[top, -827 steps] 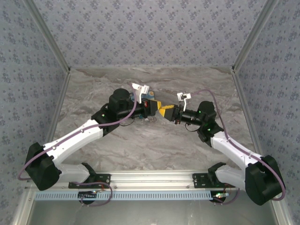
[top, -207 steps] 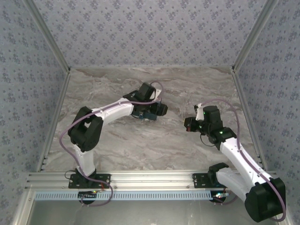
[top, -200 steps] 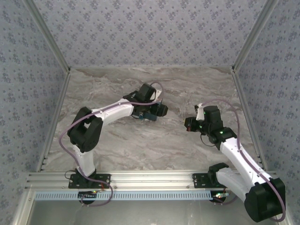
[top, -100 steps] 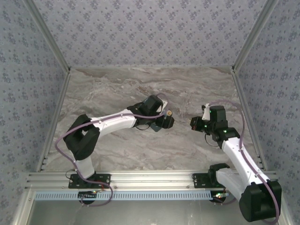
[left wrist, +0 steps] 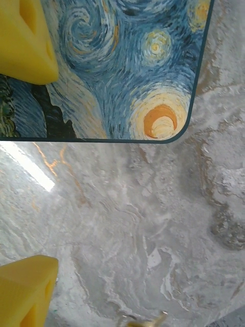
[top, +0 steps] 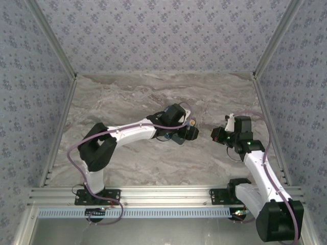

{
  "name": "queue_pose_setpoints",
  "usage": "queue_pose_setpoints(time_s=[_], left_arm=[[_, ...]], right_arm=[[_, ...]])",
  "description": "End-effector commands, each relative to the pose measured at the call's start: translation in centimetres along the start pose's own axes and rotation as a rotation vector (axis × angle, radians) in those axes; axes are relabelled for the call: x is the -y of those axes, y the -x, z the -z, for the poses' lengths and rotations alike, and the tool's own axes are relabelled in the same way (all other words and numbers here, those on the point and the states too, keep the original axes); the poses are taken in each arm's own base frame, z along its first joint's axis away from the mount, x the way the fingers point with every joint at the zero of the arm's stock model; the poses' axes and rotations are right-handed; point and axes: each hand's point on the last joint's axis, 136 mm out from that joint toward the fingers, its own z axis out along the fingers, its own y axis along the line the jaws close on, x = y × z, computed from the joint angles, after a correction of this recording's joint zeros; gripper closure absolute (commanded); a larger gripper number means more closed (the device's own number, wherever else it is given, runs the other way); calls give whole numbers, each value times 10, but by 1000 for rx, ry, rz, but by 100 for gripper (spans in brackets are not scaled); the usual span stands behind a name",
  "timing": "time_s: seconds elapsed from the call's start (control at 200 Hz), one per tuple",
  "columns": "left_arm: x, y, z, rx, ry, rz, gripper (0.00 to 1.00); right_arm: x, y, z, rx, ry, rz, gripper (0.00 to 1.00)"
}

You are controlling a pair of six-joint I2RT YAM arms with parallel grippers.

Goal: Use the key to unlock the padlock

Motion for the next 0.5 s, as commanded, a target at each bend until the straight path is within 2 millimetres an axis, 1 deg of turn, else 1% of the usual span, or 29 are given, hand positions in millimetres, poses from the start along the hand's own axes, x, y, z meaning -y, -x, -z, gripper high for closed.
queue_pose_setpoints(time_s=[0.0,0.08,0.14,0.22,0.29,0.375,0.45,0.495], left_arm=[[1,-6,-11,-46,-9,-17,13],[1,0,-6,-31,-4,-28,12],[2,6,2,-10,-9,-35,12],[5,16,17,38,-23,-52,12],[7,25,36,89,-33,-65,11],[2,33,60,145,-25,-72,9],[-11,35,82,184,2,-68,9],[-20,32,93,205,13,-67,9]], right_arm=[[-3,-6,-1,-17,30,-21,100],[-2,-6,-2,-18,28,-21,100],[-3,-5,-2,-14,32,-16,100],[-5,-5,-3,-14,44,-14,100],[-10,-4,-4,-12,65,-6,100],[-16,-4,-6,-13,88,10,100],[-25,-3,-9,-14,117,32,100],[-29,-3,-12,-17,131,41,100]])
